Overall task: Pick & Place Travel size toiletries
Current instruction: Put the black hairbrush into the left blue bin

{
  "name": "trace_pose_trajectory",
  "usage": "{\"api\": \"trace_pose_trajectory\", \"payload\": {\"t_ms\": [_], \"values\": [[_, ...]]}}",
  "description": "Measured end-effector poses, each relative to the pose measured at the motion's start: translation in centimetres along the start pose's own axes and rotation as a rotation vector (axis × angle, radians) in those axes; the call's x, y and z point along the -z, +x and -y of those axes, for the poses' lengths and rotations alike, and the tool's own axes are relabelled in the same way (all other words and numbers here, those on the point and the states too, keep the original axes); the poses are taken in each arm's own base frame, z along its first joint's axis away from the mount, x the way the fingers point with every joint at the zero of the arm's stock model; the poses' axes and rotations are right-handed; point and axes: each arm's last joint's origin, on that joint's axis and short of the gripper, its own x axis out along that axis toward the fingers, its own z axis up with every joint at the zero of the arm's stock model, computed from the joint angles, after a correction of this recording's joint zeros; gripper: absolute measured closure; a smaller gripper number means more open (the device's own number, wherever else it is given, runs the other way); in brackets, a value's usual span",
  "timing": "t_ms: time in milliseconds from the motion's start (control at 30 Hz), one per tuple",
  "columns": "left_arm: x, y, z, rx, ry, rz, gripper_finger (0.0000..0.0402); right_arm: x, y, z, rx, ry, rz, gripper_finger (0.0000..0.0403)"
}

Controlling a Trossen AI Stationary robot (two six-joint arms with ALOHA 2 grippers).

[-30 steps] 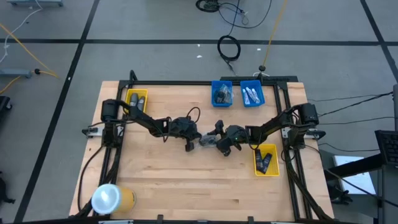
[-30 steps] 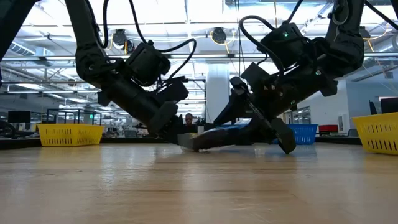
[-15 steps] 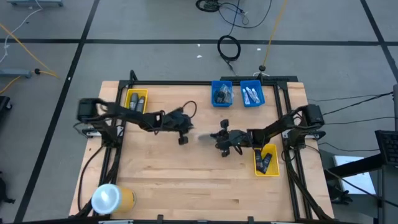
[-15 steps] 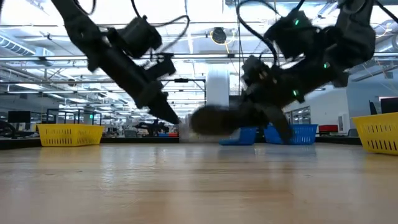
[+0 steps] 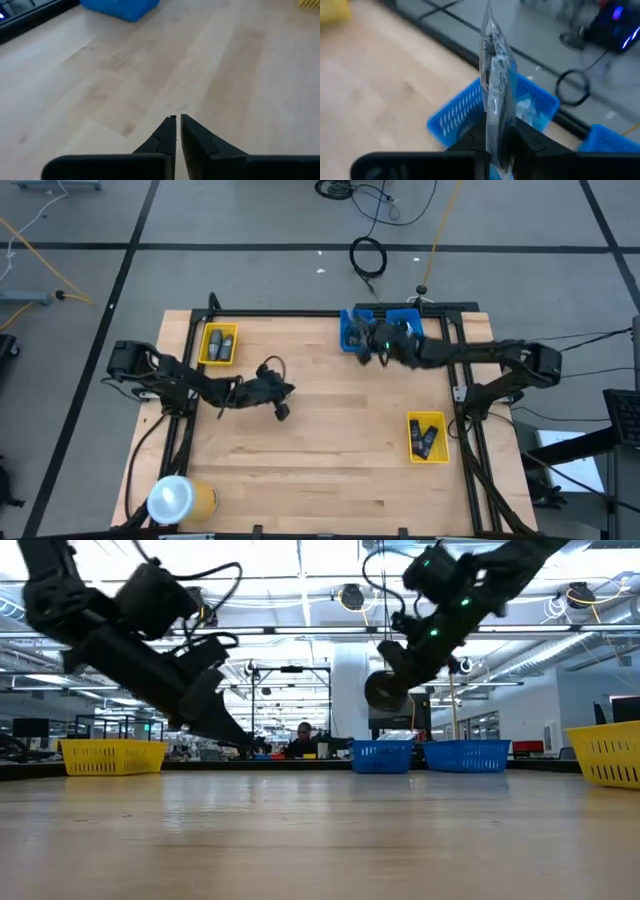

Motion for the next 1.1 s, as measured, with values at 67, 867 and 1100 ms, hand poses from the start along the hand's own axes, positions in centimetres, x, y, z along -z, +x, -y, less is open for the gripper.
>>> {"api": "trace_pose_trajectory", "payload": {"t_ms": [67, 867, 1100], "values": [[0.5, -0.3, 0.4, 0.017, -0.054, 0.041, 0.0383, -0.6, 1.2, 1.2, -0.01, 0.12, -0.017, 0.0363], [2.3, -1.8, 3.1, 0.038, 0.011, 0.068, 0.039, 1.0, 5.1, 1.7, -0.1, 0.355, -0.102, 0.0213], [2.5, -2.0, 3.4, 0.05, 0.041, 0.061, 0.0392, -0.7, 1.8, 2.5, 0.065, 0.251, -0.004, 0.0217]]}}
